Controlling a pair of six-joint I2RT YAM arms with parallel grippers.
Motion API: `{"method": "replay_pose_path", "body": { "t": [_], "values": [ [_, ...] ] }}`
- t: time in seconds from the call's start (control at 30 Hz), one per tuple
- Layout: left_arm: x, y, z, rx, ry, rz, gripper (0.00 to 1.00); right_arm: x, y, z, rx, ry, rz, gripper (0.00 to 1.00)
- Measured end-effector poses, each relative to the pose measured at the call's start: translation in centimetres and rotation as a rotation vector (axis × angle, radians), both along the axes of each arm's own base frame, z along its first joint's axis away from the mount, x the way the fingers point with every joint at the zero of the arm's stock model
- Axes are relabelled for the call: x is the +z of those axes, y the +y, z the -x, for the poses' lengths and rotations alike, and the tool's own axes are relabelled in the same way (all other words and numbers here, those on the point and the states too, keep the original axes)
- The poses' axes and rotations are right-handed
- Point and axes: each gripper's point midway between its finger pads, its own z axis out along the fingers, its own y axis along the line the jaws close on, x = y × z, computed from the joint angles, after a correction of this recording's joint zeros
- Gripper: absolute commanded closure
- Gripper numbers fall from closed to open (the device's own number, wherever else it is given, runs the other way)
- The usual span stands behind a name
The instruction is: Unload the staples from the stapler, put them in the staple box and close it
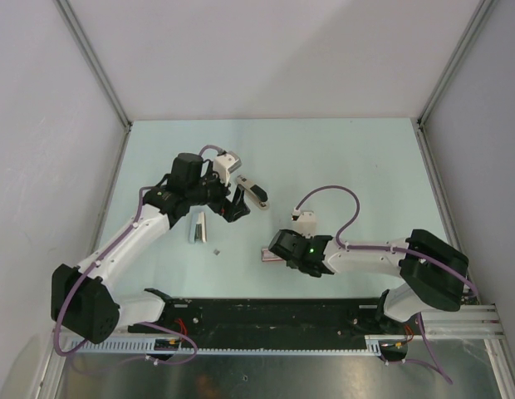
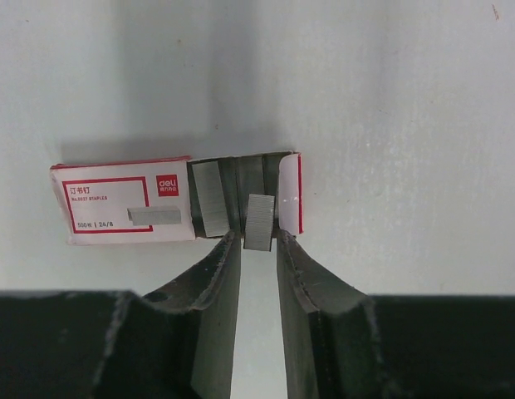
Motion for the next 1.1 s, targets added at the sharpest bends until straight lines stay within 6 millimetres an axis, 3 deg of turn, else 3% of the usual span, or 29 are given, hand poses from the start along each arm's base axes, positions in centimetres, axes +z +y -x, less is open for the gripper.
{"method": "replay_pose_path", "body": {
  "t": [0.47,1.1],
  "values": [
    [0.0,0.0,0.0,-0.005,-0.005,-0.001,0.01,1.5,-0.2,1.3,0.023,-0.001,-0.013,0.99],
    [0.1,0.1,0.1,-0.01,-0.008,-0.006,0.0,-0.1,-0.3,0.9,0.018,0.034,0.014,1.0]
  ]
}}
